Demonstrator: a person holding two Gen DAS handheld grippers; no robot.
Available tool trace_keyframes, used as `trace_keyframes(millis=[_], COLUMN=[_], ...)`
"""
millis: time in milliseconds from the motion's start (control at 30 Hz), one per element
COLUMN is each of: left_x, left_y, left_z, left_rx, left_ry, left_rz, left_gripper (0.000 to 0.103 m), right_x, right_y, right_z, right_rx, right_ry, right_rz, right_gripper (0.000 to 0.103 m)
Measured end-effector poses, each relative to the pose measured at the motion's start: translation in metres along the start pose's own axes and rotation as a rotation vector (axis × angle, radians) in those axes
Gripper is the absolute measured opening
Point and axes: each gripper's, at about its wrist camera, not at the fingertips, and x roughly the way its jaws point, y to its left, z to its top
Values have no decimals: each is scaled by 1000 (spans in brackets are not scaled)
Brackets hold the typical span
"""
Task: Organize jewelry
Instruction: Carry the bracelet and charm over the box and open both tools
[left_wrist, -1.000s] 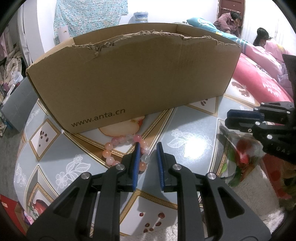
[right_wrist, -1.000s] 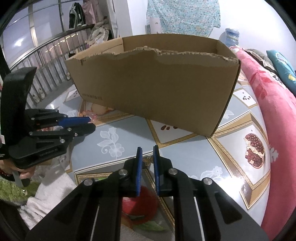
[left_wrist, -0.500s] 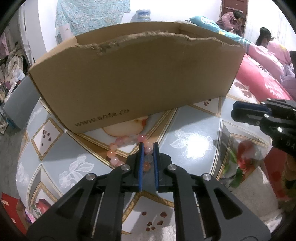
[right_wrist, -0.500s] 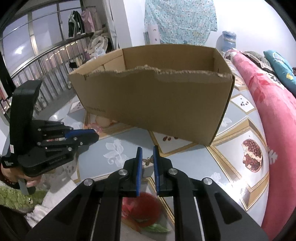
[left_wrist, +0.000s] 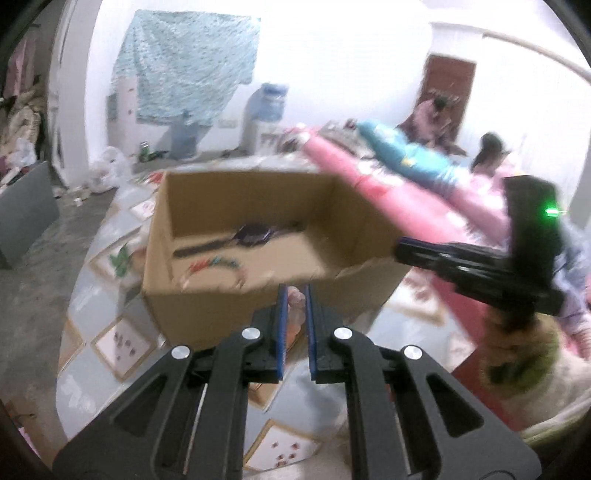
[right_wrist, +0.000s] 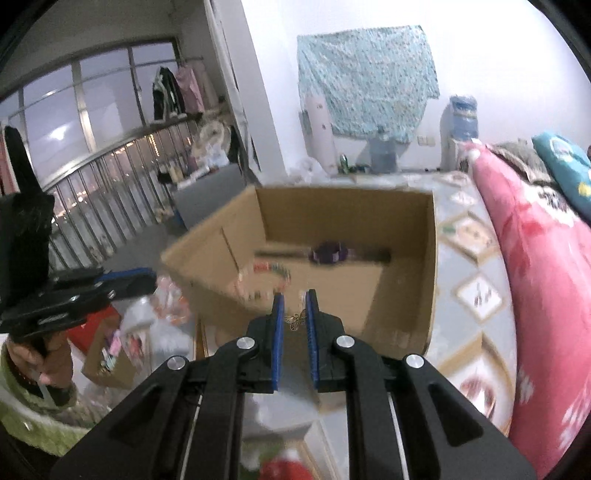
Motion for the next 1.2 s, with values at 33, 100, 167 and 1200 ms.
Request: trace_keyframes(millis=[33,100,167,1200], left_x=[-1,-5,7,266], left_y=[-3,-3,-11,25], left_z=[6,24,43,109], left_rx=[1,6,16,-149], left_ry=[-7,-29,-22,603], left_rz=[-14,-57,-80,-94], left_gripper=[8,8,8,30], right_x=[0,1,5,133], right_y=[-4,-11,-19,-59], right_z=[13,31,46,70], right_rx=[1,12,27,-93], right_ry=[-12,-27,-30,461], right_rz=[9,25,42,-37], right_gripper=[12,12,12,13])
